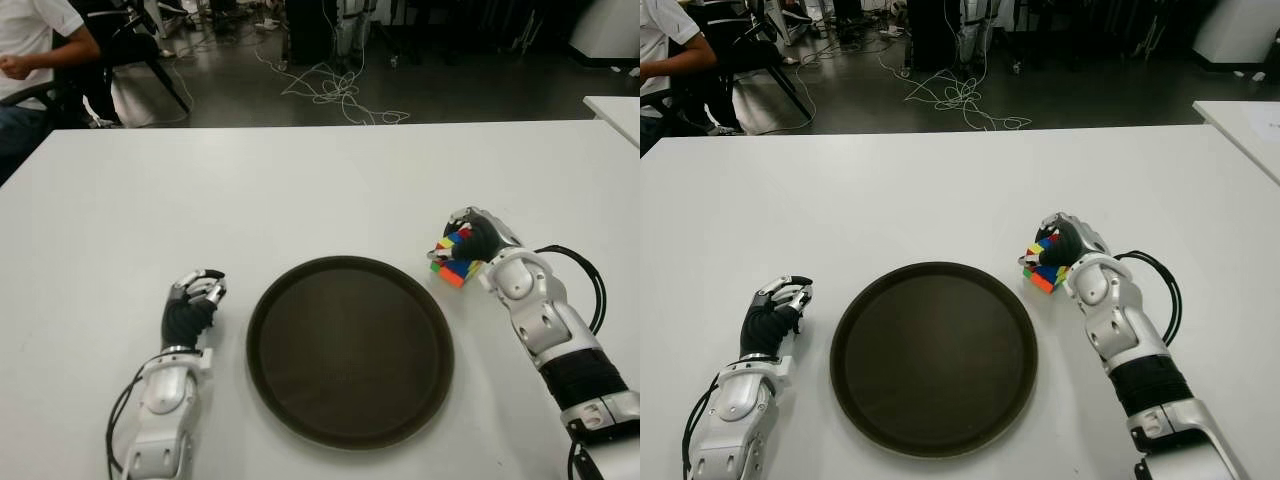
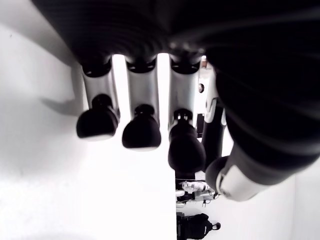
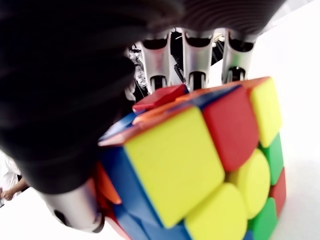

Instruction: Pick up the Rubik's Cube and put it in the plate

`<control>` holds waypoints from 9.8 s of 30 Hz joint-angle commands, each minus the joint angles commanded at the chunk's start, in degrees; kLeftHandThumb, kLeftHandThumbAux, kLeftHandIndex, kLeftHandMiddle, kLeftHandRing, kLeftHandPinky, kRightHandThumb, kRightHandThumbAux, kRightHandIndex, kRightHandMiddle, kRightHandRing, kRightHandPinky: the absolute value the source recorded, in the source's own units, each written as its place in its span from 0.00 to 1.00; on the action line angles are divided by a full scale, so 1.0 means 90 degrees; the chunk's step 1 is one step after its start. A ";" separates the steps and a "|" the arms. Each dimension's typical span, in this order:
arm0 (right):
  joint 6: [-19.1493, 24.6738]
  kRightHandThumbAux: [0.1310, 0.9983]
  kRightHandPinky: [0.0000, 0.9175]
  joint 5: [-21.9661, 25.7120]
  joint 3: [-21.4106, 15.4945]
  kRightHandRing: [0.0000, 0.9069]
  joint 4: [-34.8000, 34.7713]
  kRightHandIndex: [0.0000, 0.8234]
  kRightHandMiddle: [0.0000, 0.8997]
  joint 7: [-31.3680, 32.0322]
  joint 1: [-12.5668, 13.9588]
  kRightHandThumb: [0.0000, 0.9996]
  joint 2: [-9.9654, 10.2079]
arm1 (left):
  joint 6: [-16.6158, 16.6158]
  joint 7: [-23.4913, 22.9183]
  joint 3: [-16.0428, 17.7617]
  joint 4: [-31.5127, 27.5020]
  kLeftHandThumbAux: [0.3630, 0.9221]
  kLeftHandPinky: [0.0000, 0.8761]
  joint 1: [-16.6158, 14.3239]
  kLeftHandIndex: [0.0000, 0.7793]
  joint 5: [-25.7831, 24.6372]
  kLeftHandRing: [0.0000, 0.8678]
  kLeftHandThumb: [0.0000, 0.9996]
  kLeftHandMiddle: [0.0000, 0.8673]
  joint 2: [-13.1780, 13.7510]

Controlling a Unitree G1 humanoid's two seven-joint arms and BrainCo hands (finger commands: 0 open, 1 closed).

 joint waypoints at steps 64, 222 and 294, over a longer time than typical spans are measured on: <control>-0.1359 0.80 0.87 0.0359 -0.0552 0.89 -0.2760 0.79 0.88 -0.1657 0.0764 0.25 0.1229 | -0.0033 -0.0075 0.0017 0.0064 0.61 0.94 -0.0032 0.57 -0.0082 0.96 0.71 0.95 -0.0010; -0.0766 0.69 0.14 -0.0626 0.1569 0.19 -0.3497 0.10 0.19 0.2488 0.0866 0.00 0.0554 | 0.0166 0.0047 -0.0009 -0.0137 0.61 0.92 0.0027 0.57 0.0010 0.94 0.71 0.93 -0.0098; -0.2185 0.79 0.11 0.1028 -0.1608 0.08 -0.3162 0.07 0.10 0.0131 0.1856 0.00 0.0099 | -0.0047 -0.0072 0.0017 0.0161 0.61 0.93 -0.0115 0.57 -0.0026 0.95 0.71 0.94 0.0026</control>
